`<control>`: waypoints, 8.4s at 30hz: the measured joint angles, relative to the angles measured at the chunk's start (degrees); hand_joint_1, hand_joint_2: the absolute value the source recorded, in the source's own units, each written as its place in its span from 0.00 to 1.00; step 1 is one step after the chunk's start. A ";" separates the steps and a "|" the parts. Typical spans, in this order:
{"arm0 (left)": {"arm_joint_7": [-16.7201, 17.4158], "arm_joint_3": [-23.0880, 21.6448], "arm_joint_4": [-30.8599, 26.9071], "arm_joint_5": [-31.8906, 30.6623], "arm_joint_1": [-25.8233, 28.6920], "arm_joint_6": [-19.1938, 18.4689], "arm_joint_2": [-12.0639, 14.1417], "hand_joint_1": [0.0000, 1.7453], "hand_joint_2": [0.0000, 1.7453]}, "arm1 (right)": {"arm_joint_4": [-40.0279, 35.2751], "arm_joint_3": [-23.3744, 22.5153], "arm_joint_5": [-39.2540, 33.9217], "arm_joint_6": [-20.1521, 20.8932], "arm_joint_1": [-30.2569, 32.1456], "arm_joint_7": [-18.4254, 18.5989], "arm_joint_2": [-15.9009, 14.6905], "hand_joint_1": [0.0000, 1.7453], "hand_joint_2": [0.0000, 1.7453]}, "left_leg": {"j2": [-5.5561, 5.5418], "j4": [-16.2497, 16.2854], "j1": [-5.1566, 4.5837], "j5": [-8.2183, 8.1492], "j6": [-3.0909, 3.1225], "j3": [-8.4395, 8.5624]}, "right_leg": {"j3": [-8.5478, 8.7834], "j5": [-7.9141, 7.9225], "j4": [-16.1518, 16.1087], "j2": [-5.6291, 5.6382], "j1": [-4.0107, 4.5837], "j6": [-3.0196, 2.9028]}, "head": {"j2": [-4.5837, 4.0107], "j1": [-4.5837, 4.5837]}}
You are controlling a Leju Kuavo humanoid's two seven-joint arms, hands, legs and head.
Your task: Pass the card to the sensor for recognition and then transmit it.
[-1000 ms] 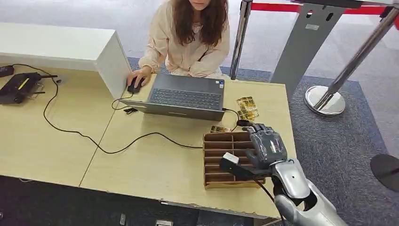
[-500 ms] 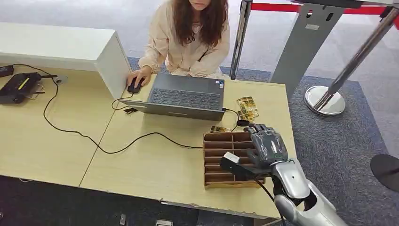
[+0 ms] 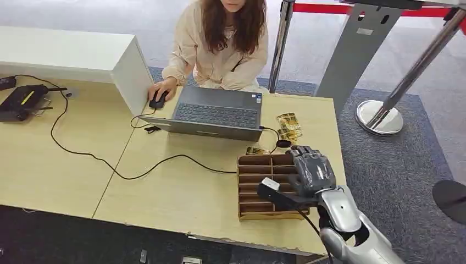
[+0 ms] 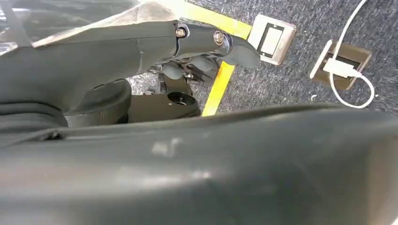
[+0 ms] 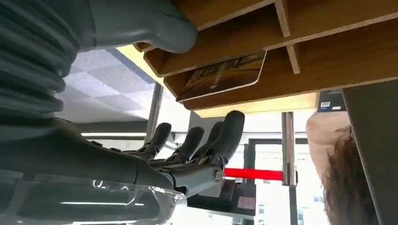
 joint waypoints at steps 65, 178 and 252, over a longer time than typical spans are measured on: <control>-1.11 0.02 0.00 0.44 0.05 0.00 -0.17 0.00 0.00 | 0.06 -3.08 -6.60 -9.20 1.30 1.55 1.05 0.96 1.00 | 0.00 0.00 0.00 0.00 0.00 0.01 | 0.00 0.00 0.00 0.00 0.00 0.00 | 0.00 0.00; -4.85 0.46 0.02 0.83 0.15 -4.70 -0.52 0.00 0.00 | 11.87 -2.71 -20.55 -23.28 -21.07 3.63 11.82 1.00 1.00 | -0.07 0.03 0.00 0.02 -0.01 0.00 | 0.01 0.01 0.09 -0.04 0.01 0.00 | 0.00 0.00; -2.03 2.32 0.02 1.22 0.17 5.11 -0.79 0.00 0.00 | -20.59 -3.67 -118.31 -10.73 6.54 -37.83 16.09 0.00 0.00 | -0.02 0.03 0.03 0.03 -0.02 0.03 | 0.01 0.00 0.09 -0.02 0.04 -0.01 | 0.00 0.00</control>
